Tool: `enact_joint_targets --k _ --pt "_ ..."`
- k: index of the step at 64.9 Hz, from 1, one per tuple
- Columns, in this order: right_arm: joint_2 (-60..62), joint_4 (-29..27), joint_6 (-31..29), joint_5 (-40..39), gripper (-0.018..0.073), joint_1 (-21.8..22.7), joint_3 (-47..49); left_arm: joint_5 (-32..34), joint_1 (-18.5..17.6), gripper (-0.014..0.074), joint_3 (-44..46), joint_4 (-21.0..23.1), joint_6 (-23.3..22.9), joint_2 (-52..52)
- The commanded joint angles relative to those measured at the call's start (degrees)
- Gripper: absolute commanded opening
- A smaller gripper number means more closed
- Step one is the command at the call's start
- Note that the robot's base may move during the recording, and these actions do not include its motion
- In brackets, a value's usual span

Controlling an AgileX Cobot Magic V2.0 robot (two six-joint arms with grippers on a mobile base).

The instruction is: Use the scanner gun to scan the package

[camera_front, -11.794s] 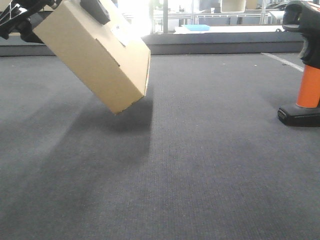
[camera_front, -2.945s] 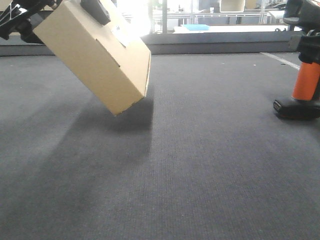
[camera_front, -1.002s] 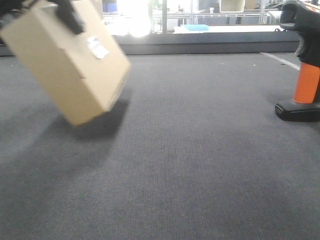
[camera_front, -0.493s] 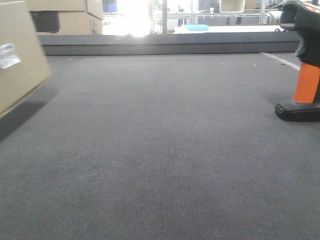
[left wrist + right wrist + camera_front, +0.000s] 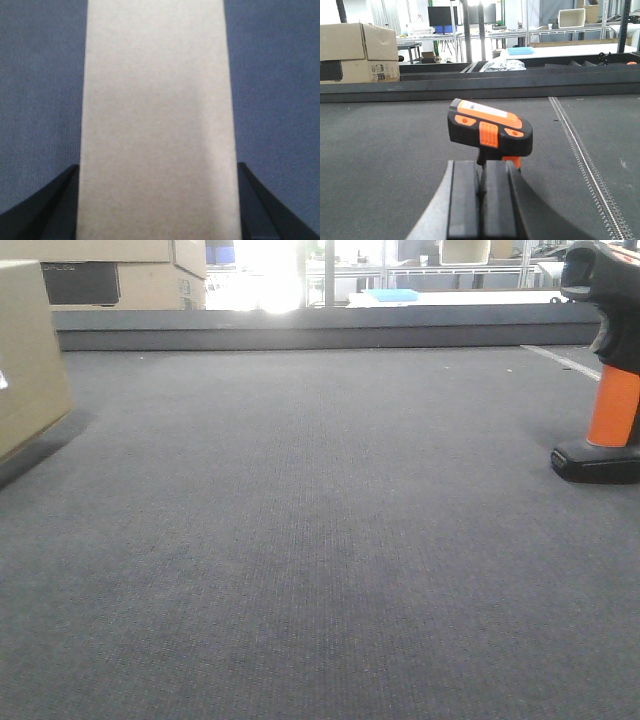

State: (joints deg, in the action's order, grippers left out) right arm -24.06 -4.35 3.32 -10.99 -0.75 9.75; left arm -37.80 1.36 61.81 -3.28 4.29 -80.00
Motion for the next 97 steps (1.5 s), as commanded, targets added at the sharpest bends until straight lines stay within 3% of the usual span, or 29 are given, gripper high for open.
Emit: enact_joint_targets --k 1,20,26,43,51,70,80,88,97 --pt "0.3 0.3 -0.4 -0.5 -0.0157 0.1 1.0 3.3 0.2 0.0004 -1.0 0.0 0.0 0.7" --pt "0.3 0.3 -0.4 -0.4 -0.0157 0.1 1.0 3.8 0.2 0.0011 -1.8 2.1 0.0 -0.5" --pt "0.3 0.3 -0.4 -0.5 -0.0157 0.1 1.0 2.7 0.2 0.0083 -1.8 3.3 0.0 -1.4" --pt "0.3 0.3 -0.4 -0.5 -0.0157 0.1 1.0 2.6 0.2 0.0419 -1.8 3.3 0.0 -1.7" --pt "0.3 0.3 -0.4 -0.5 -0.0157 0.1 1.0 2.5 0.2 0.0529 -1.5 3.3 0.0 -1.7" --pt "0.3 0.3 -0.4 -1.0 -0.0157 0.1 1.0 -1.8 0.2 0.0558 3.5 3.3 0.0 0.2" --pt "0.3 0.3 -0.4 -1.0 -0.0157 0.1 1.0 -4.9 0.2 0.0497 6.6 3.3 0.0 4.0" --pt "0.3 -0.1 -0.4 -0.8 -0.0157 0.1 1.0 -8.1 0.2 0.0269 7.7 3.3 0.0 9.0" --pt "0.3 -0.9 -0.4 4.2 -0.0157 0.1 3.2 -13.9 0.2 -0.006 7.6 3.3 0.0 14.2"
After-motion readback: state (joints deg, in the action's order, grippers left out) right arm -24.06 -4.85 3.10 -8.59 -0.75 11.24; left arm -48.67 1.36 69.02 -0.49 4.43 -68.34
